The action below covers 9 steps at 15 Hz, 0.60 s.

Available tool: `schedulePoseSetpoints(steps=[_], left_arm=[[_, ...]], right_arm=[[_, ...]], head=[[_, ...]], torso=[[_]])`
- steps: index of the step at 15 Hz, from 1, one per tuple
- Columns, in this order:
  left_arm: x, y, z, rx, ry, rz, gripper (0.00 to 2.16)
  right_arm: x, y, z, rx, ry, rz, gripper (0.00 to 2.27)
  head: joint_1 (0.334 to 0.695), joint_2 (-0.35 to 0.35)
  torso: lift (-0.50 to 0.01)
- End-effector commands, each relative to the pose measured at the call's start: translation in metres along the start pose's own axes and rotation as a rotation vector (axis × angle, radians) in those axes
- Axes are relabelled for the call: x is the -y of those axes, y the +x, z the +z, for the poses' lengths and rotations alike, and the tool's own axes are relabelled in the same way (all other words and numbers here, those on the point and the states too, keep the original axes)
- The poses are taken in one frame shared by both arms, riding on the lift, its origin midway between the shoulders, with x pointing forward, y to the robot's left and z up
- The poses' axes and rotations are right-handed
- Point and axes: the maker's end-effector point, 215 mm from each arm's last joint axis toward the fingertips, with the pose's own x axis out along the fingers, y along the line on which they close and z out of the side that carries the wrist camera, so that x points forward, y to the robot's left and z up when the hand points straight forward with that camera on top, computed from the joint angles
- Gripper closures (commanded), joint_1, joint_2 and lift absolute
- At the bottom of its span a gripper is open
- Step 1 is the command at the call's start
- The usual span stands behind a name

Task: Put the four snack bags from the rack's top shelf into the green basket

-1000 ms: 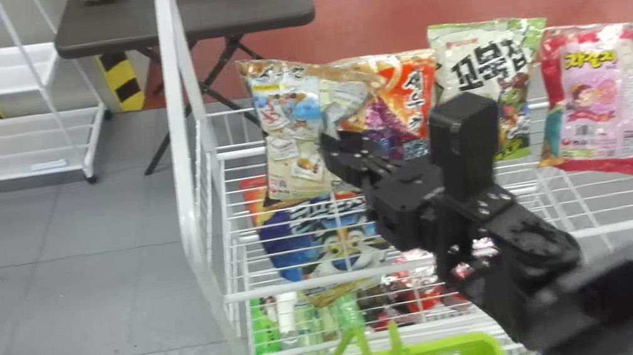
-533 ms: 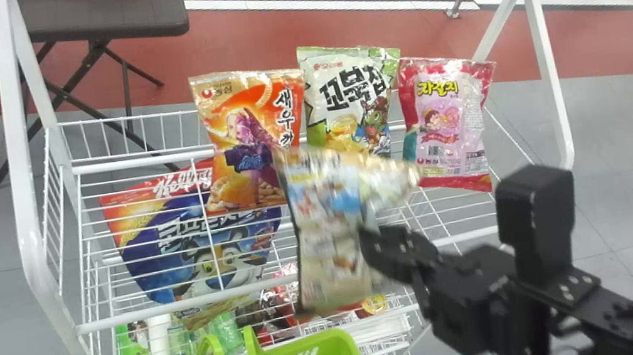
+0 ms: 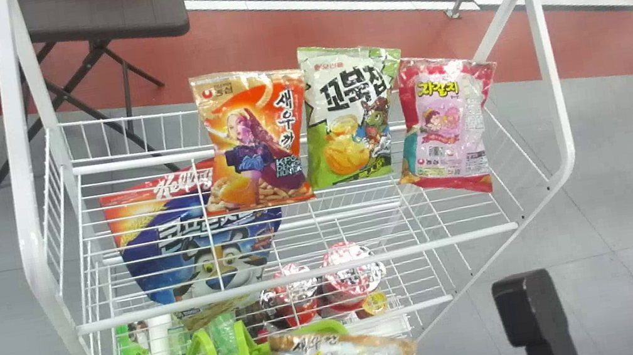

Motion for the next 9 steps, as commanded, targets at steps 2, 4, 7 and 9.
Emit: schedulePoseSetpoints(steps=[2, 4, 7, 9], left_arm=[[0.002, 0.004, -0.001, -0.006, 0.003, -0.005, 1.53], [0.002, 0.006, -0.002, -0.008, 0.000, -0.006, 1.53], [0.002, 0.005, -0.001, -0.007, 0.003, -0.003, 1.53], [0.001, 0.004, 0.000, -0.004, 0.008, 0.000, 1.53]], right_arm=[[-0.012, 0.018, -0.009, -0.040, 0.002, 0.037, 2.12], [-0.025, 0.034, -0.009, -0.056, -0.007, 0.077, 1.49], [-0.027, 0.043, -0.006, -0.066, -0.027, 0.088, 0.00], [-0.025, 0.040, -0.002, -0.054, -0.027, 0.090, 0.05]], head=[[0.695, -0.350], [0.695, -0.350], [0.695, -0.350], [0.695, -0.350]], torso=[[0.000], [0.000], [0.000], [0.000]])
